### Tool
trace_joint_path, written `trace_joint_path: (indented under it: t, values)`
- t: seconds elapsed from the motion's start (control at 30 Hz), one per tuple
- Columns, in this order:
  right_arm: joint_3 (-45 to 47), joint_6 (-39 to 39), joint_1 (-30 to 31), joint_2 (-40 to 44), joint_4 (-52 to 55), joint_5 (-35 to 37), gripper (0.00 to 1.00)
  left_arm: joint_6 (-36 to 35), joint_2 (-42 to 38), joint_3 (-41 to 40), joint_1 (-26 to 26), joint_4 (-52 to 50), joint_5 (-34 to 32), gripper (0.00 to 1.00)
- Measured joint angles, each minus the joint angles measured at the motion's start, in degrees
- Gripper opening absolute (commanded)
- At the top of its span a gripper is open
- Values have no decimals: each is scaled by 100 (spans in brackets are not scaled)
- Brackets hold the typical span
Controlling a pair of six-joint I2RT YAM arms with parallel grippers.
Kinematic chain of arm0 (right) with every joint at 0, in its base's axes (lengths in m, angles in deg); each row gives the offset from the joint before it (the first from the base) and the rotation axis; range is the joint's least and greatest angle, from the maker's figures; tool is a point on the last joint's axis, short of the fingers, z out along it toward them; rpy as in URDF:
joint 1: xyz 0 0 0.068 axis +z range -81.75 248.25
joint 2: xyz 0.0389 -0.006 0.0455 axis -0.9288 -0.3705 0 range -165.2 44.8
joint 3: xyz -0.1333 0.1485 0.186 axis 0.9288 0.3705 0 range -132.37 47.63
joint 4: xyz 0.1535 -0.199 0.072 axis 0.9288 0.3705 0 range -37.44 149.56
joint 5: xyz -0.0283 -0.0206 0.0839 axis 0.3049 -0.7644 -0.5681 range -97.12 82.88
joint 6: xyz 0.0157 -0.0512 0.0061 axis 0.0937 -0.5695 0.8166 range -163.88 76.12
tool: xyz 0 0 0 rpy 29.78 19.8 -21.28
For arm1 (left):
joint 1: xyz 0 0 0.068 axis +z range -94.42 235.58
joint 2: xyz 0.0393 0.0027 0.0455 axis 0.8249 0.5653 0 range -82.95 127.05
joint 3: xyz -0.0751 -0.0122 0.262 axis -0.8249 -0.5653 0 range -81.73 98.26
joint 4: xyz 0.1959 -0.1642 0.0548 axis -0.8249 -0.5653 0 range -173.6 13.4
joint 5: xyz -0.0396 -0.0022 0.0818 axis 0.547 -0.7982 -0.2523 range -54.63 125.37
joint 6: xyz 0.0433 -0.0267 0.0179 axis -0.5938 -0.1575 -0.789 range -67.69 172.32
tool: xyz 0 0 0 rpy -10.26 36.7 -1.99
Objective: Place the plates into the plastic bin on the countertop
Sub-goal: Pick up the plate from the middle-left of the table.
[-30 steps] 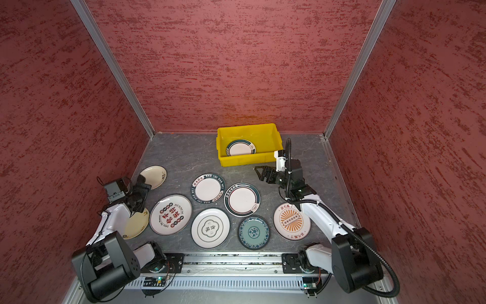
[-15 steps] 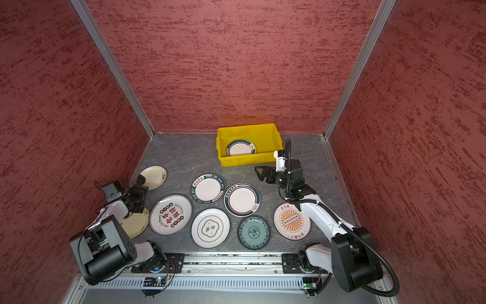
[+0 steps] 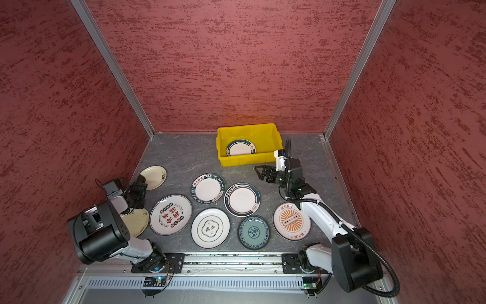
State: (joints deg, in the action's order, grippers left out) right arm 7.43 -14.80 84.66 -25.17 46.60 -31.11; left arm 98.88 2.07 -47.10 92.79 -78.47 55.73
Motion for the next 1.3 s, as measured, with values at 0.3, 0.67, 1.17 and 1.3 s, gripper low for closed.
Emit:
trace_joint_path:
  t: [0.3, 0.67, 1.17, 1.3]
  values:
    - [-31, 203, 0, 2, 9, 22, 94, 20, 457, 240, 11, 374, 162, 71]
    - [-31, 219, 0, 90, 31, 203, 94, -184, 870, 667, -52, 297, 160, 64]
    - [-31, 138, 0, 138, 201, 479, 94, -833, 1202, 1226, -518, -256, -234, 46]
    - [-31, 129, 0, 142, 219, 516, 94, -898, 1287, 1259, -518, -313, -225, 32]
